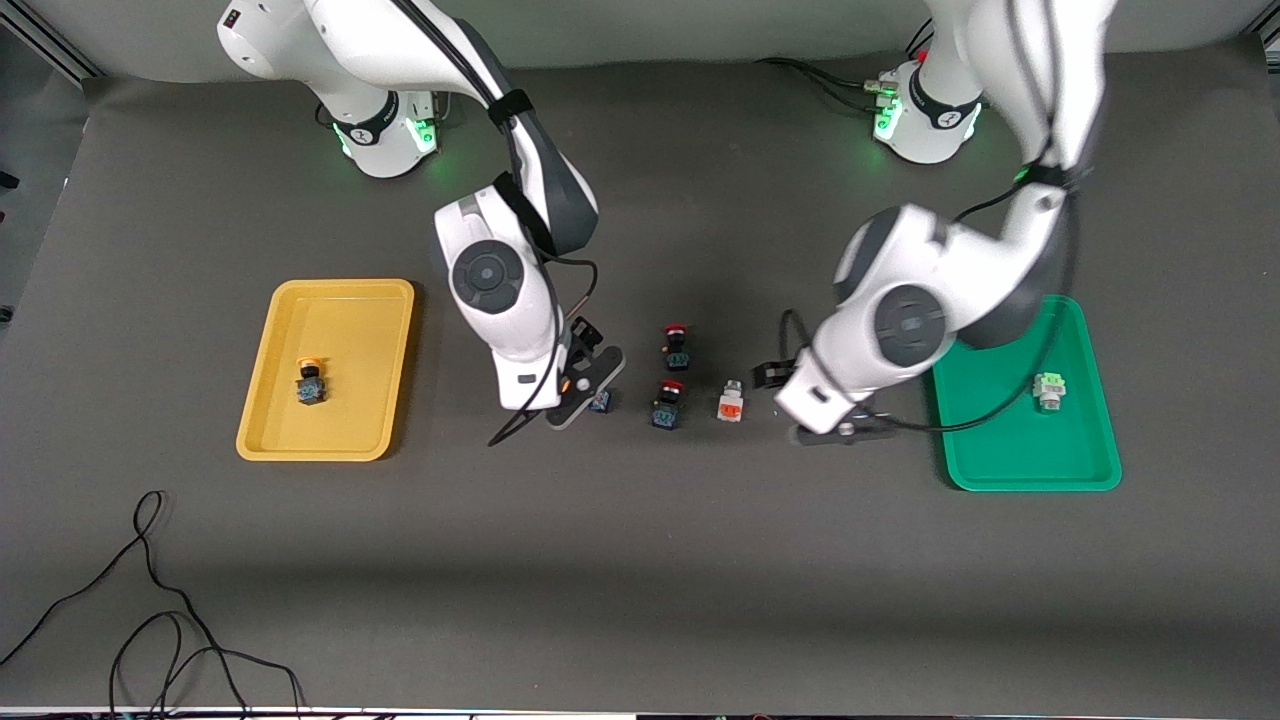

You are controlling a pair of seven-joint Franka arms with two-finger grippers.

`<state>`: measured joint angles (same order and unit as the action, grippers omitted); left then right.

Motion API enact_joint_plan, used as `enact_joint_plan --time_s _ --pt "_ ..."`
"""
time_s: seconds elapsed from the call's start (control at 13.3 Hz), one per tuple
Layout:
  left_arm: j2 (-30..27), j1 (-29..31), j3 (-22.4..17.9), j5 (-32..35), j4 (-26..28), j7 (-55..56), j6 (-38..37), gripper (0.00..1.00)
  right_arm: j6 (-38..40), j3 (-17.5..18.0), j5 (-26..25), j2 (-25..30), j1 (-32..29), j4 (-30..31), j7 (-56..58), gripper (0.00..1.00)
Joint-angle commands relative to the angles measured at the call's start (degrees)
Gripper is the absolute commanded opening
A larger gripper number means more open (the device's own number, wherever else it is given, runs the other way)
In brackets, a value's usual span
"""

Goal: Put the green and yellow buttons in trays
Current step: 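Move both grippers back toward the remaining switches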

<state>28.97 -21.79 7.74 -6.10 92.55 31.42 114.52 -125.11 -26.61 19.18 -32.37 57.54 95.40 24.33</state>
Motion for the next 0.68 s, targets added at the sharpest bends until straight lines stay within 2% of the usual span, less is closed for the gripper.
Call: enact_joint_plan --time_s 0.0,0.3,0.45,0.6 --pt "4.1 -2.4 -1.1 0.1 -1.3 1.6 3.2 0.98 -11.9 -0.1 -0.5 0.9 2.2 8.8 2.7 1.00" --pt "10.0 -5.8 -1.1 0.2 -1.2 5.3 12.5 0.99 -21.9 0.1 -0.4 -4.6 4.2 10.6 2.5 1.00" --pt "11.6 -6.5 -1.1 0.2 -1.1 5.7 14.8 0.99 -26.3 1.9 -0.3 -7.4 4.2 10.8 2.4 1.00" --pt "12.6 -6.5 -1.2 1.6 -0.9 5.7 15.3 0.99 -29.3 2.1 -0.3 -9.0 4.2 11.4 2.0 1.00"
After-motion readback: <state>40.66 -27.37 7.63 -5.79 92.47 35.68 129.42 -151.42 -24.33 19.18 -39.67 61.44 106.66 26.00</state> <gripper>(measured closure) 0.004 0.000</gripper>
